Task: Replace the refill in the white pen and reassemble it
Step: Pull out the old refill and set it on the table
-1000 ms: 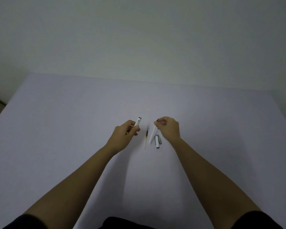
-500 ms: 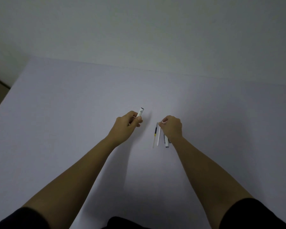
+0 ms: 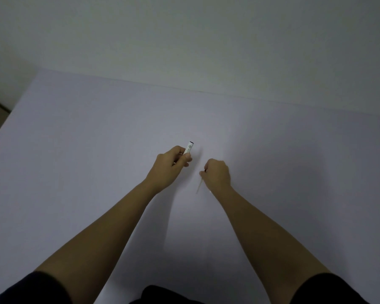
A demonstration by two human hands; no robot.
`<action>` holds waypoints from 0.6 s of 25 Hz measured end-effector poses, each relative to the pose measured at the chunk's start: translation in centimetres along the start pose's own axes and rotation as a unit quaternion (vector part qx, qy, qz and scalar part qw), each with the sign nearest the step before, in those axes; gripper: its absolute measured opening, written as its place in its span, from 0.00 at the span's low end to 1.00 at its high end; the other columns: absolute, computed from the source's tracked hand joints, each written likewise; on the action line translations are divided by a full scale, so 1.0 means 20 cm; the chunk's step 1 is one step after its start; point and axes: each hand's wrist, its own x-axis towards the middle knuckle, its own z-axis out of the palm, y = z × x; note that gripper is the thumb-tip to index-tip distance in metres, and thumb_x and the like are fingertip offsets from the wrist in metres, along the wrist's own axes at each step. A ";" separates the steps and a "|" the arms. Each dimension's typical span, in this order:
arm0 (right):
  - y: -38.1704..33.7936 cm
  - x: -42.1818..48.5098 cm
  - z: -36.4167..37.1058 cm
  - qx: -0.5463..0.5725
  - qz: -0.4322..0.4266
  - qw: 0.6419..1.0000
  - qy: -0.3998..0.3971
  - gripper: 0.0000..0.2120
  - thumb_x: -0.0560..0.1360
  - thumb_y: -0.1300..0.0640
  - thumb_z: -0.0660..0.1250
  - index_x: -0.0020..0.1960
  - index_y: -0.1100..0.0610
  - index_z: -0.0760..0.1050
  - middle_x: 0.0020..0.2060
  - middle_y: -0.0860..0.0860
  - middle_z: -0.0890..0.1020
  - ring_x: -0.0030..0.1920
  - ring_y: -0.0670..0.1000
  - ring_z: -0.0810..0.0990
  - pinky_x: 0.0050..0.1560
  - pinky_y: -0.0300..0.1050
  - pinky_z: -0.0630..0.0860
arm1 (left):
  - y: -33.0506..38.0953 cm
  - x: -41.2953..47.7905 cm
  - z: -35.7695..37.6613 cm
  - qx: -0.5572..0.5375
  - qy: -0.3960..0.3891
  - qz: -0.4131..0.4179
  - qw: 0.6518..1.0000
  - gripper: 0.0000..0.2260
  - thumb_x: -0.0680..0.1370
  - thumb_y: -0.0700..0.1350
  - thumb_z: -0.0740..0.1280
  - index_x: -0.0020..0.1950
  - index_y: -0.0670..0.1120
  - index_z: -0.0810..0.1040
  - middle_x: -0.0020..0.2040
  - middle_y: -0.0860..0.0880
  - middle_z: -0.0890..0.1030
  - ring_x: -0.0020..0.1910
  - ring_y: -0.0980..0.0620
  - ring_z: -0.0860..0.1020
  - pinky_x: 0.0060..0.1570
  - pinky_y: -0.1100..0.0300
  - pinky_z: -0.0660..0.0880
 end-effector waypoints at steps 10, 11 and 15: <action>-0.18 -0.01 0.07 0.034 0.005 0.999 -0.028 0.09 0.73 0.61 0.66 0.46 0.67 0.79 0.44 0.61 0.84 0.45 0.58 0.82 0.30 0.37 0.69 | -0.12 -0.03 -0.13 0.042 0.026 -0.025 0.998 0.08 0.79 0.51 0.59 0.50 0.49 0.75 0.45 0.52 0.82 0.43 0.63 0.80 0.45 0.63 0.76; -0.19 -0.01 0.06 0.067 0.012 0.997 -0.033 0.09 0.73 0.60 0.66 0.45 0.66 0.80 0.42 0.62 0.84 0.42 0.58 0.82 0.25 0.33 0.67 | -0.13 -0.03 -0.15 0.047 0.025 -0.029 0.998 0.08 0.79 0.51 0.59 0.50 0.49 0.75 0.46 0.52 0.82 0.43 0.62 0.80 0.45 0.62 0.76; -0.24 0.00 -0.02 0.261 0.028 0.964 -0.027 0.07 0.71 0.57 0.67 0.42 0.60 0.82 0.41 0.58 0.86 0.42 0.54 0.82 0.42 0.39 0.76 | -0.19 -0.05 -0.21 0.067 0.009 -0.047 0.997 0.09 0.79 0.52 0.60 0.50 0.48 0.76 0.47 0.48 0.83 0.45 0.52 0.81 0.48 0.54 0.77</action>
